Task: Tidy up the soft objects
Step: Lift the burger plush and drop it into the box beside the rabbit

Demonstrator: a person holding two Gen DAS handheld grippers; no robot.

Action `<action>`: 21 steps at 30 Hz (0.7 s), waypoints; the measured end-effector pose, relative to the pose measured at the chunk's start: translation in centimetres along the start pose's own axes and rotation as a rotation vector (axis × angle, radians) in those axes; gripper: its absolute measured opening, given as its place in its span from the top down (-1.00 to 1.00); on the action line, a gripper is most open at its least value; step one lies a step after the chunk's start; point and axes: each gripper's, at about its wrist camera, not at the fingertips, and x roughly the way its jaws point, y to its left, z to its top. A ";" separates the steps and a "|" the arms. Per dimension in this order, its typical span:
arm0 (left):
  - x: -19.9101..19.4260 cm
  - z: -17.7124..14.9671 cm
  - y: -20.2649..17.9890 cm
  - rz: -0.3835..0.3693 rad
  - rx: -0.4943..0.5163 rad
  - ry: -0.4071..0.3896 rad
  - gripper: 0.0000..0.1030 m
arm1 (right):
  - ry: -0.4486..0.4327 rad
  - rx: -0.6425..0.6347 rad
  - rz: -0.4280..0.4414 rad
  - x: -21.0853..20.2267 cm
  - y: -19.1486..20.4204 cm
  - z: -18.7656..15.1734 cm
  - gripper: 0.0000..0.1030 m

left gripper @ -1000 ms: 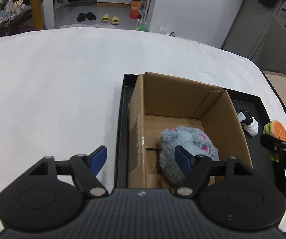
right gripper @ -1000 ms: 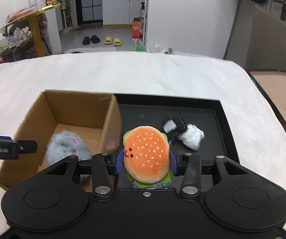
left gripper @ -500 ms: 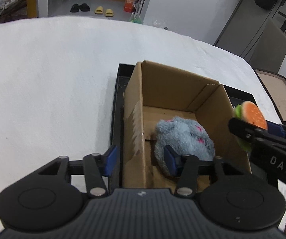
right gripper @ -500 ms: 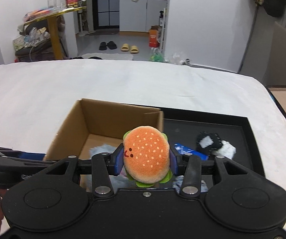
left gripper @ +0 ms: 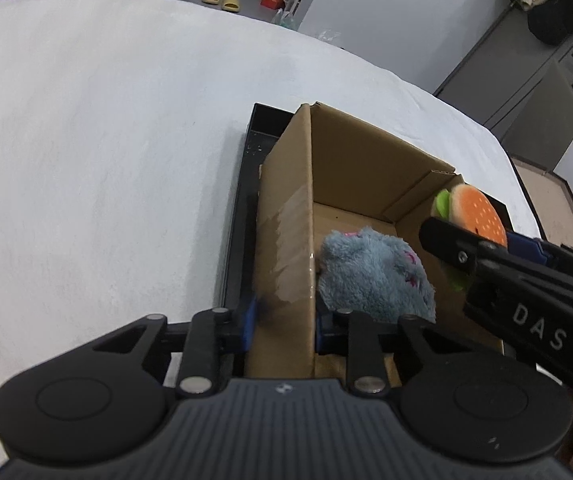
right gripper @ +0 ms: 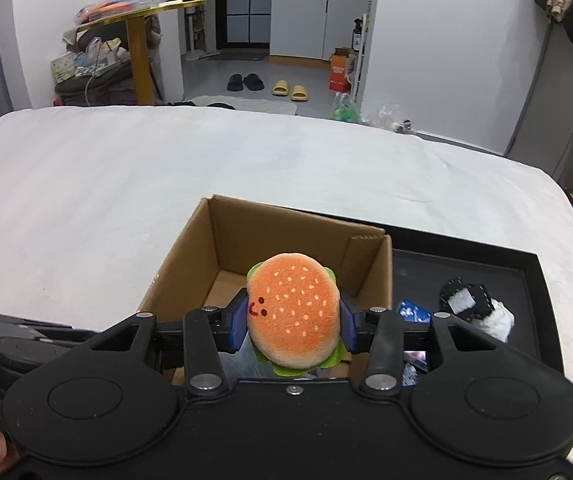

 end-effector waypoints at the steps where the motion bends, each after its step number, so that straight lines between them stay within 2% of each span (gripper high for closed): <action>1: -0.1 0.0 0.1 -0.002 -0.003 0.001 0.51 | -0.002 -0.005 0.002 0.1 0.2 0.1 0.14; 10: 0.1 0.1 0.6 -0.015 -0.046 0.003 0.51 | -0.014 -0.031 0.042 1.0 1.6 1.4 0.07; 11: 0.0 0.2 0.6 -0.016 -0.048 0.004 0.51 | -0.021 -0.022 0.054 1.0 1.7 1.5 0.02; 14: 0.0 0.2 0.6 -0.019 -0.050 0.007 0.51 | -0.061 0.018 0.116 0.3 1.5 1.9 -0.47; 15: 0.0 0.2 0.7 -0.018 -0.051 0.007 0.51 | -0.070 0.019 0.126 0.1 1.5 1.9 -0.54; 18: 0.0 0.3 0.8 -0.018 -0.051 0.013 0.50 | -0.080 0.003 0.106 -0.3 1.3 1.5 -0.54; 21: 0.1 0.3 0.6 -0.008 -0.042 0.012 0.50 | -0.050 0.019 0.086 -0.3 0.8 1.0 -0.54</action>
